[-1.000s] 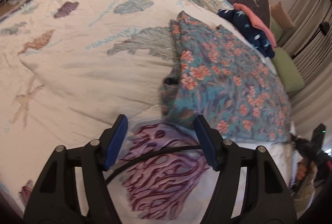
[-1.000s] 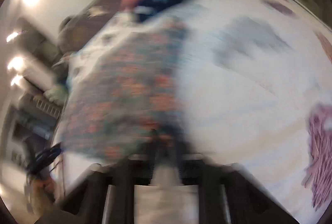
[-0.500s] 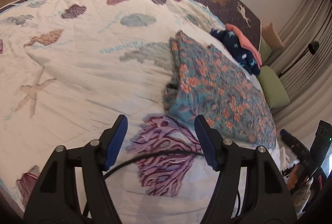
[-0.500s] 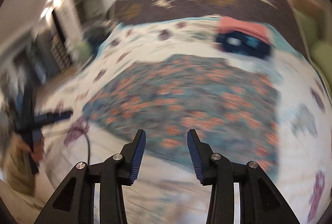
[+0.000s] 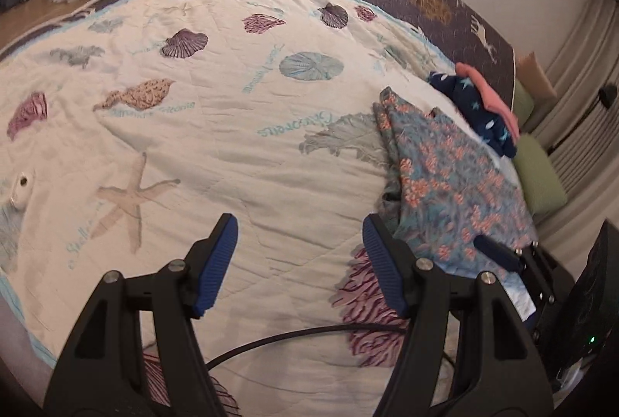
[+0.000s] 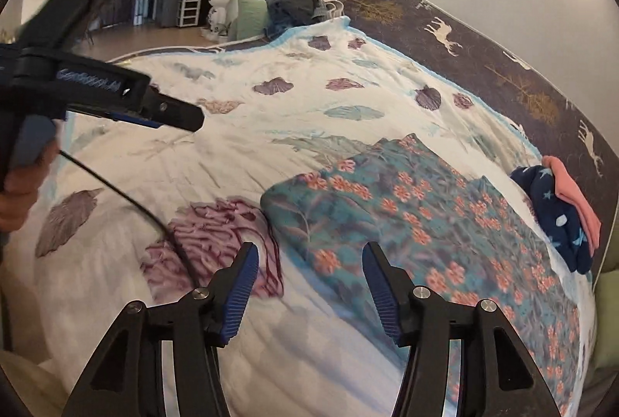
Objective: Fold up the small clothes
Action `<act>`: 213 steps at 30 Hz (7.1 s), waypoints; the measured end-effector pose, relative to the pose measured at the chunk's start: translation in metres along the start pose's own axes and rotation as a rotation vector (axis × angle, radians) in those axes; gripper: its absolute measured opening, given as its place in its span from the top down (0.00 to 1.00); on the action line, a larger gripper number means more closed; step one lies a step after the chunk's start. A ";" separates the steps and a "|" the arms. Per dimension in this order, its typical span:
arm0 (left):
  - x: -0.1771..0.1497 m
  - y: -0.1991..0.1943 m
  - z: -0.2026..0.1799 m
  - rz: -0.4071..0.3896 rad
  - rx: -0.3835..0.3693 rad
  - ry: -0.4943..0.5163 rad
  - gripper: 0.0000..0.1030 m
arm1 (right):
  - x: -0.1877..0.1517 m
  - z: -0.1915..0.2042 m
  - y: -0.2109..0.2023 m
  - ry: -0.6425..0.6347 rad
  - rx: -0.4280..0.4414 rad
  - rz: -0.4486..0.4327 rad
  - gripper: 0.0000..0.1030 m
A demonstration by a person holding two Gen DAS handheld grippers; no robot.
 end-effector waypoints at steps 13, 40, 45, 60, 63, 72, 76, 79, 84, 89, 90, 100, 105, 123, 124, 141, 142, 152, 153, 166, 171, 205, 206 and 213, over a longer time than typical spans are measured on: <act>0.013 0.011 0.016 -0.051 0.014 0.004 0.34 | 0.013 -0.007 0.014 0.054 -0.081 -0.024 0.33; 0.063 0.055 -0.031 0.067 -0.131 0.015 0.45 | 0.025 -0.031 0.036 0.307 0.098 -0.049 0.90; 0.078 0.085 -0.075 0.129 -0.205 0.087 0.38 | 0.014 -0.057 0.034 0.556 0.327 -0.080 0.90; 0.091 0.163 -0.144 0.329 -0.301 0.114 0.88 | 0.013 -0.061 0.018 0.562 0.337 -0.128 0.91; 0.096 0.154 -0.157 0.298 -0.291 0.160 0.88 | 0.012 -0.072 0.011 0.598 0.348 -0.152 0.91; 0.109 0.119 -0.221 0.233 -0.338 0.214 0.89 | 0.000 -0.113 -0.031 0.671 0.339 -0.255 0.91; 0.102 0.108 -0.273 0.221 -0.355 0.292 0.89 | -0.018 -0.144 -0.059 0.717 0.304 -0.318 0.91; 0.089 0.107 -0.322 0.227 -0.375 0.360 0.89 | -0.035 -0.169 -0.079 0.747 0.259 -0.358 0.91; 0.049 0.121 -0.409 0.261 -0.386 0.509 0.89 | -0.087 -0.215 -0.114 0.822 0.154 -0.403 0.91; -0.010 0.155 -0.474 0.326 -0.328 0.668 0.89 | -0.147 -0.252 -0.123 0.956 0.109 -0.375 0.91; -0.021 0.159 -0.480 0.335 -0.310 0.698 0.89 | -0.164 -0.259 -0.121 1.000 0.108 -0.362 0.91; -0.054 0.165 -0.500 0.327 -0.263 0.818 0.76 | -0.217 -0.275 -0.103 1.110 0.102 -0.291 0.91; -0.036 0.118 -0.487 0.217 -0.315 0.797 0.51 | -0.231 -0.279 -0.105 1.134 0.114 -0.287 0.91; -0.080 0.079 -0.283 0.149 -0.054 0.653 0.46 | -0.253 -0.276 -0.110 1.195 0.181 -0.241 0.68; -0.085 0.076 -0.283 0.150 -0.068 0.665 0.45 | -0.251 -0.275 -0.109 1.200 0.196 -0.236 0.62; -0.101 0.086 -0.282 0.097 -0.024 0.696 0.38 | -0.282 -0.282 -0.104 1.329 0.159 -0.152 0.93; -0.100 0.086 -0.280 0.097 -0.023 0.691 0.38 | -0.282 -0.281 -0.104 1.334 0.167 -0.160 0.93; -0.086 0.052 -0.292 0.138 -0.240 0.572 0.38 | -0.251 -0.321 -0.154 1.209 -0.044 -0.245 0.88; -0.078 0.045 -0.302 0.129 -0.296 0.560 0.38 | -0.242 -0.324 -0.152 1.192 -0.017 -0.253 0.88; -0.085 0.107 -0.300 0.193 -0.124 0.637 0.41 | -0.225 -0.328 -0.075 1.018 -0.079 -0.024 0.93; -0.058 0.071 -0.336 0.073 -0.209 0.685 0.41 | -0.184 -0.359 -0.085 0.923 -0.057 -0.087 0.78; -0.024 0.135 -0.330 0.189 -0.176 0.609 0.25 | -0.201 -0.371 -0.063 0.980 0.147 0.019 0.33; -0.024 0.142 -0.327 0.211 -0.160 0.598 0.25 | -0.203 -0.364 -0.059 0.971 0.159 0.039 0.32; -0.020 0.153 -0.340 0.230 -0.149 0.637 0.25 | -0.206 -0.347 -0.028 0.983 0.236 0.086 0.32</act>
Point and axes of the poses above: each gripper's, at about its wrist camera, not at the fingertips, and y roughly the way its jaws point, z to its left, x to its top, the point moved 9 cm from there along y, roughly the way its jaws point, and after that the axes turned 4 degrees about z, right-handed, at the moved point
